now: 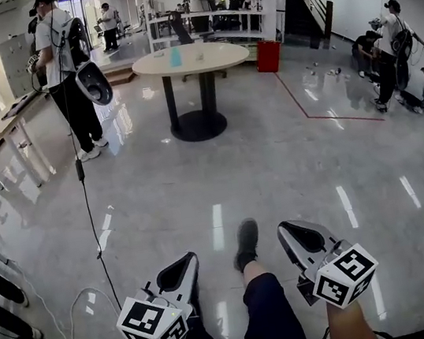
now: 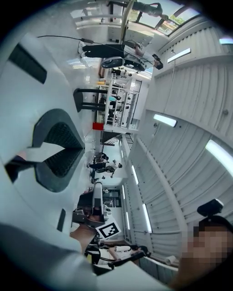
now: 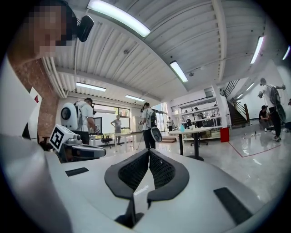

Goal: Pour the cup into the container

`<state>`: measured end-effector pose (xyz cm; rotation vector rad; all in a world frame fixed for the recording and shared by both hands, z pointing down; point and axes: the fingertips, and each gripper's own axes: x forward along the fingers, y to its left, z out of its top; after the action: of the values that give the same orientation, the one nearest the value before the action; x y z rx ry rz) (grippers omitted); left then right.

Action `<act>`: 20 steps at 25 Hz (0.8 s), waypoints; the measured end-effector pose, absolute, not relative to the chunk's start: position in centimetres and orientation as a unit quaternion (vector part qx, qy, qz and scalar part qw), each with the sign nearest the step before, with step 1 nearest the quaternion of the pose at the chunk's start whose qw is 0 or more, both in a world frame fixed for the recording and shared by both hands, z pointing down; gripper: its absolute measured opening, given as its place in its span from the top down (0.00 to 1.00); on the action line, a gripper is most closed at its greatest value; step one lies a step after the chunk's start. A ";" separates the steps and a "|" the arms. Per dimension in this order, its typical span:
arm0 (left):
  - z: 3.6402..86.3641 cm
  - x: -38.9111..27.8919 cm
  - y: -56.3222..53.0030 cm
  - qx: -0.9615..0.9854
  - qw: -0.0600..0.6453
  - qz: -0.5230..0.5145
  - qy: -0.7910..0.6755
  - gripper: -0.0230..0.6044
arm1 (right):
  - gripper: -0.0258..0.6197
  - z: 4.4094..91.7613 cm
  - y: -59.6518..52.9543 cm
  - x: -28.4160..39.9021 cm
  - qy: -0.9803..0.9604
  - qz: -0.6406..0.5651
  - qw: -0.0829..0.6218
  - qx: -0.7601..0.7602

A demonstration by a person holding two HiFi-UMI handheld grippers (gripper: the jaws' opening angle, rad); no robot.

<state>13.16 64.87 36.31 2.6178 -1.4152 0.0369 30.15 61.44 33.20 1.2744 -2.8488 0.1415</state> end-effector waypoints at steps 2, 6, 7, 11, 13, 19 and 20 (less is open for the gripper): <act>36.3 13.3 67.3 0.878 0.082 0.010 -0.472 0.98 | 0.95 33.0 64.1 30.1 -0.912 0.042 0.012 0.409; 35.4 14.3 73.5 0.881 0.076 0.009 -0.466 0.98 | 0.95 32.4 70.8 30.8 -0.911 0.039 0.013 0.410; 35.0 14.5 74.5 0.883 0.073 0.009 -0.464 0.98 | 0.95 32.1 71.8 31.0 -0.911 0.036 0.009 0.410; 34.3 14.7 77.2 0.885 0.064 0.012 -0.462 0.98 | 0.95 31.1 74.2 31.4 -0.909 0.031 0.001 0.416; 34.3 14.8 79.1 0.884 0.061 0.015 -0.463 0.98 | 0.95 31.2 76.0 31.8 -0.907 0.033 -0.004 0.419; 34.3 15.1 82.5 0.888 0.060 0.023 -0.455 0.98 | 0.95 31.5 79.7 32.0 -0.905 0.034 -0.007 0.424; 34.2 15.3 82.8 0.890 0.057 0.022 -0.452 0.98 | 0.95 31.3 80.1 32.0 -0.905 0.032 -0.007 0.424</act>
<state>15.34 82.85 34.17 2.6989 -1.3698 0.0677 32.04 80.08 31.34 1.3390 -2.8550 0.1001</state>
